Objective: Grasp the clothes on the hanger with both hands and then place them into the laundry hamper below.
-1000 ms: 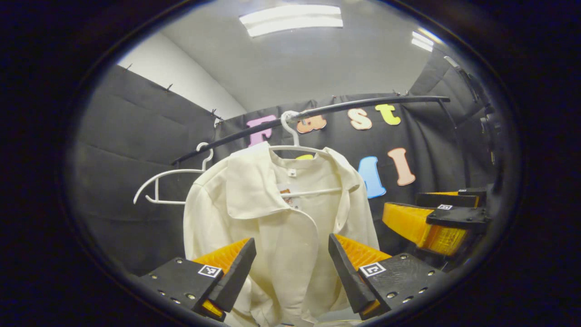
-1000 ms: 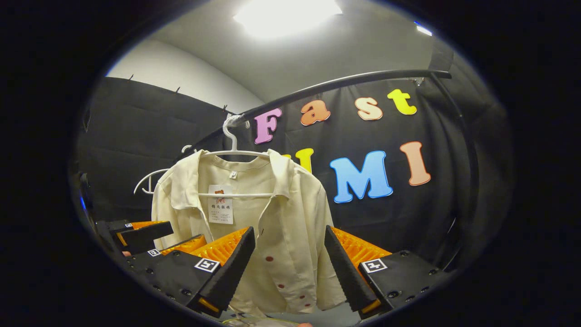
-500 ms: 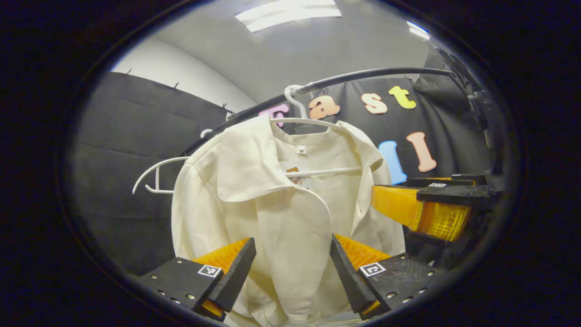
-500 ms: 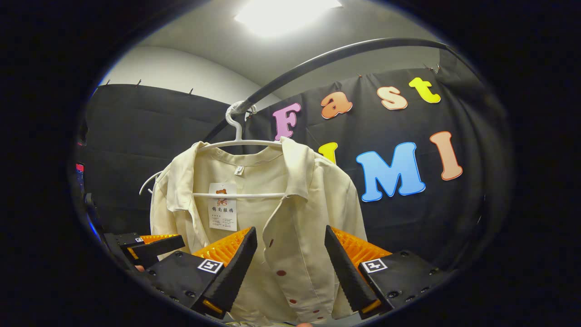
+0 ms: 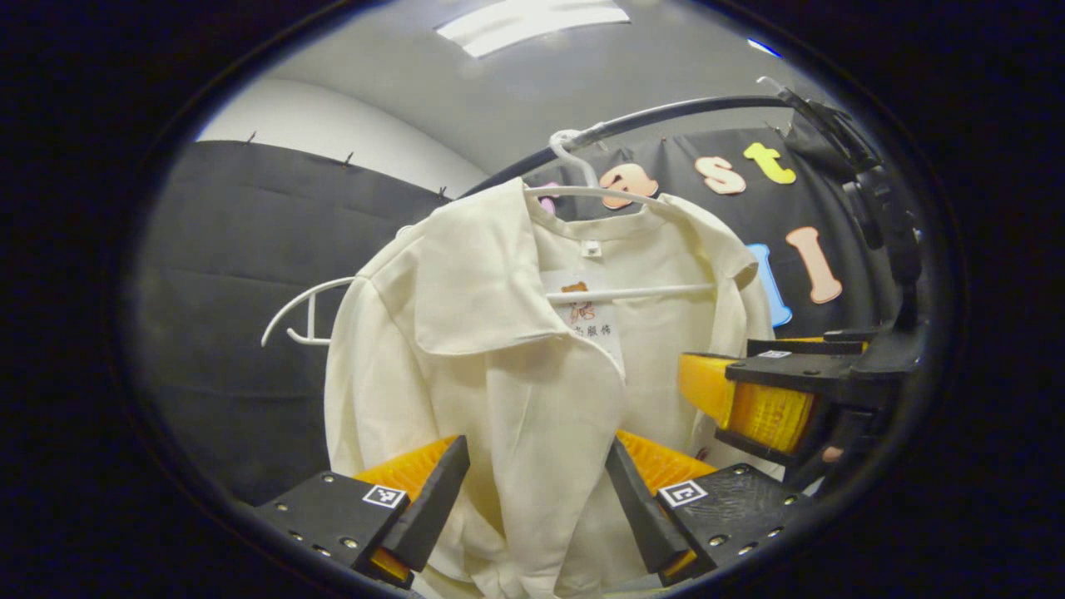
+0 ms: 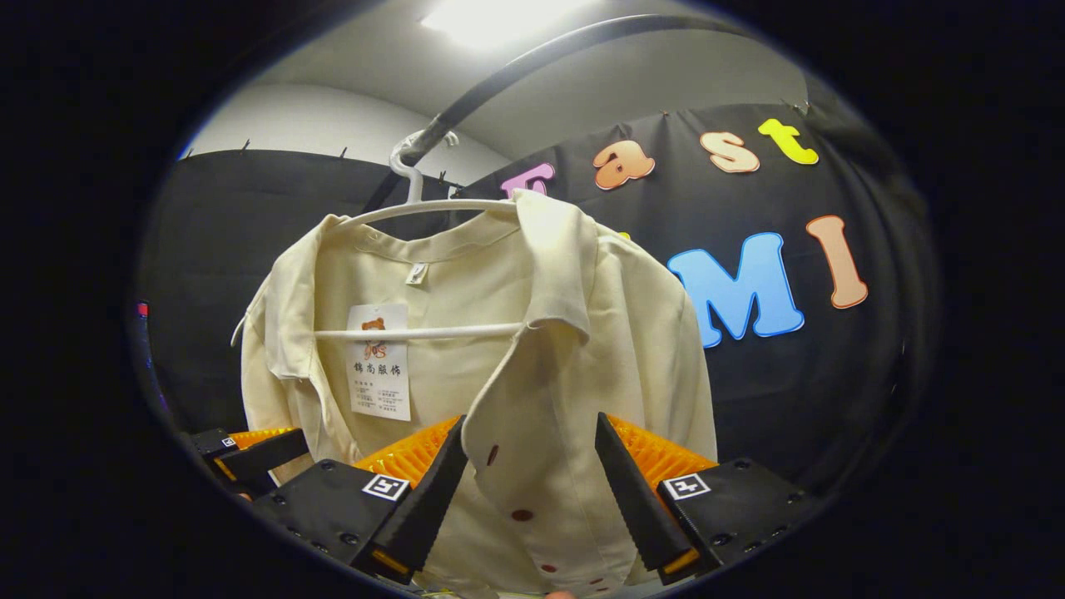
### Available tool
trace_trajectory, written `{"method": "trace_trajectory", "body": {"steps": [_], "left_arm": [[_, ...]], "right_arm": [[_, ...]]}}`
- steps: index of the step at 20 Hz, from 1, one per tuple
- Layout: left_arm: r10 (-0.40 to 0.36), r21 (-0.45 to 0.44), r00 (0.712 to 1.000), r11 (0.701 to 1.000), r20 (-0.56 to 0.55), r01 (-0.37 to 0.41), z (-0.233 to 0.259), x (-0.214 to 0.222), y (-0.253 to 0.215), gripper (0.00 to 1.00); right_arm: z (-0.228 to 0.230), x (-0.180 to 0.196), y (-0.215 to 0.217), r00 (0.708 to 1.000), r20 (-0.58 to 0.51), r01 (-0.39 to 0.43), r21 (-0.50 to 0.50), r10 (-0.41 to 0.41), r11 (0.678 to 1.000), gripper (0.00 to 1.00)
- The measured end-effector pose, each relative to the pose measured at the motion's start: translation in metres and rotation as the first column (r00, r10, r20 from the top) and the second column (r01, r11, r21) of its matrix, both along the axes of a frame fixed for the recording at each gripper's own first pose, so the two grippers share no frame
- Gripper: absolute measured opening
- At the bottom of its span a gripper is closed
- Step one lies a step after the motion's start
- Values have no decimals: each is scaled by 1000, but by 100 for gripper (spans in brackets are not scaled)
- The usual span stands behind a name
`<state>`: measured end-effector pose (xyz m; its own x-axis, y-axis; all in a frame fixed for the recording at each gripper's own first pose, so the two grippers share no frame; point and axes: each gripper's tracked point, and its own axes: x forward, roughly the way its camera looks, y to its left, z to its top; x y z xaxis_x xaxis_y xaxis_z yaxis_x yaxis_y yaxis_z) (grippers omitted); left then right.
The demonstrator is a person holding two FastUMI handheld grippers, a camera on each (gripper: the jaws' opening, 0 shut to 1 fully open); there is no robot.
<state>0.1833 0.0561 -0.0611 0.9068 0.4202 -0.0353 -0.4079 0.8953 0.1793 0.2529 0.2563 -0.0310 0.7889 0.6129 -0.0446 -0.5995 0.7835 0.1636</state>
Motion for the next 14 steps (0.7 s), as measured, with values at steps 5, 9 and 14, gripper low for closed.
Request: {"method": "trace_trajectory", "body": {"steps": [5, 9, 14], "left_arm": [[43, 17, 999, 999, 13, -43, 6, -7, 13, 74], [37, 23, 999, 999, -1, -37, 6, -7, 11, 68], [76, 38, 997, 996, 10, -76, 13, -4, 9, 48]], "right_arm": [[0, 15, 1, 999, -8, 51, -11, -51, 999, 95], [-5, 28, -4, 992, -34, 117, -29, -118, 993, 63], [-8, 38, 5, 984, -83, 152, -40, -154, 988, 65]]}}
